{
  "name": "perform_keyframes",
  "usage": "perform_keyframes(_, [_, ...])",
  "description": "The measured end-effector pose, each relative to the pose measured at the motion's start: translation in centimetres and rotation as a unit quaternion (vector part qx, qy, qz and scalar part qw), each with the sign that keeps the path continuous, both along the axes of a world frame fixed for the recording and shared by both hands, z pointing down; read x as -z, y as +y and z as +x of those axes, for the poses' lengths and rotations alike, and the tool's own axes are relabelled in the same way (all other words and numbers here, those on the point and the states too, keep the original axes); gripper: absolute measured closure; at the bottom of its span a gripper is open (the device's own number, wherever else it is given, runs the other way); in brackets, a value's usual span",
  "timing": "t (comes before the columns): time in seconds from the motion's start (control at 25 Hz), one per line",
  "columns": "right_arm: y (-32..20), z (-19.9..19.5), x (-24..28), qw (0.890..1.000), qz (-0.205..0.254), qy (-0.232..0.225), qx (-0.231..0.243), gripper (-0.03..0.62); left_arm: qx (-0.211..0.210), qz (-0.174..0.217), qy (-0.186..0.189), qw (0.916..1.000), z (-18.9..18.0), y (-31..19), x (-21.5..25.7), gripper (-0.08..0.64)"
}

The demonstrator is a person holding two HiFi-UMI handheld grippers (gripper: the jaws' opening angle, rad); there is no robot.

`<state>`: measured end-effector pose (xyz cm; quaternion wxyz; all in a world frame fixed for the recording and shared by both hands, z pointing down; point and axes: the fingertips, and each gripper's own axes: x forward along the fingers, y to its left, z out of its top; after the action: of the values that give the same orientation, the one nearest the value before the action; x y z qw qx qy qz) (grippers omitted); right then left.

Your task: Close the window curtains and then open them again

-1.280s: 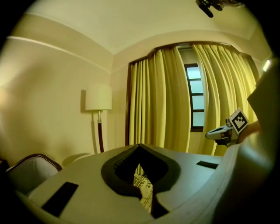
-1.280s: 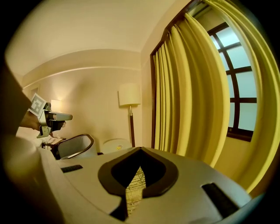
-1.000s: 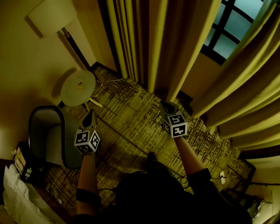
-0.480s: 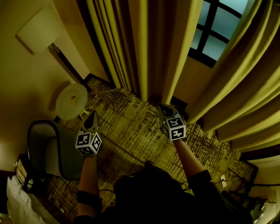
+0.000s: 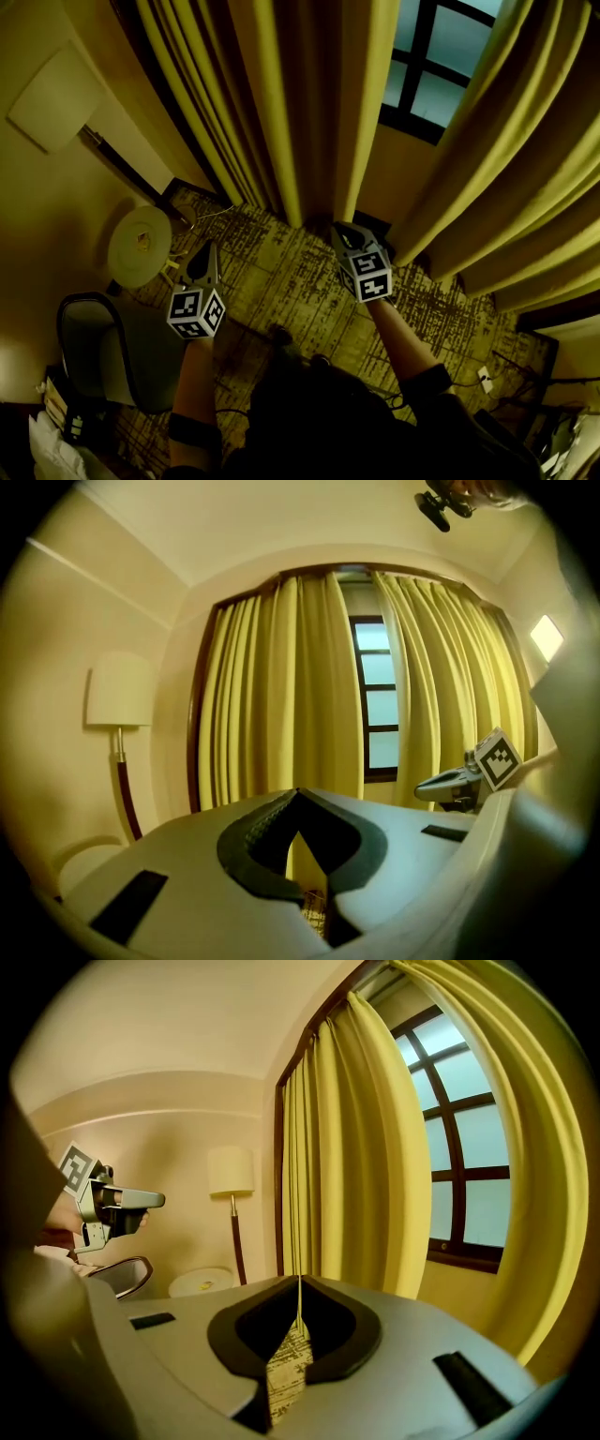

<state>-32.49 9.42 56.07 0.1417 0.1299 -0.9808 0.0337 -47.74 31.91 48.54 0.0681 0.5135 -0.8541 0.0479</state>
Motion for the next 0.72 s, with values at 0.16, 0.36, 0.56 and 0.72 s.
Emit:
perform_keyframes(0.16, [-3.0, -0.8, 1.9, 0.999, 0.013, -0.007, -0.032, 0.564, -0.040, 0.005, 0.000, 0.9992, -1.0, -4.7, -0.1, 0.560])
perform_keyframes(0.36, [-8.0, -2.3, 3.8, 0.996, 0.030, -0.013, -0.083, 0.550, -0.087, 0.008, 0.003, 0.9962, -3.0, -10.8, 0.0, 0.560])
perform_keyframes(0.56, [-13.6, -4.6, 6.3, 0.988, 0.050, -0.030, -0.141, 0.470, -0.134, 0.012, 0.003, 0.9909, -5.6, -16.3, 0.3, 0.560])
perform_keyframes(0.72, [-17.8, -6.8, 10.8, 0.979, 0.071, -0.058, -0.181, 0.369, -0.166, 0.017, -0.002, 0.9860, -7.0, -20.1, 1.1, 0.560])
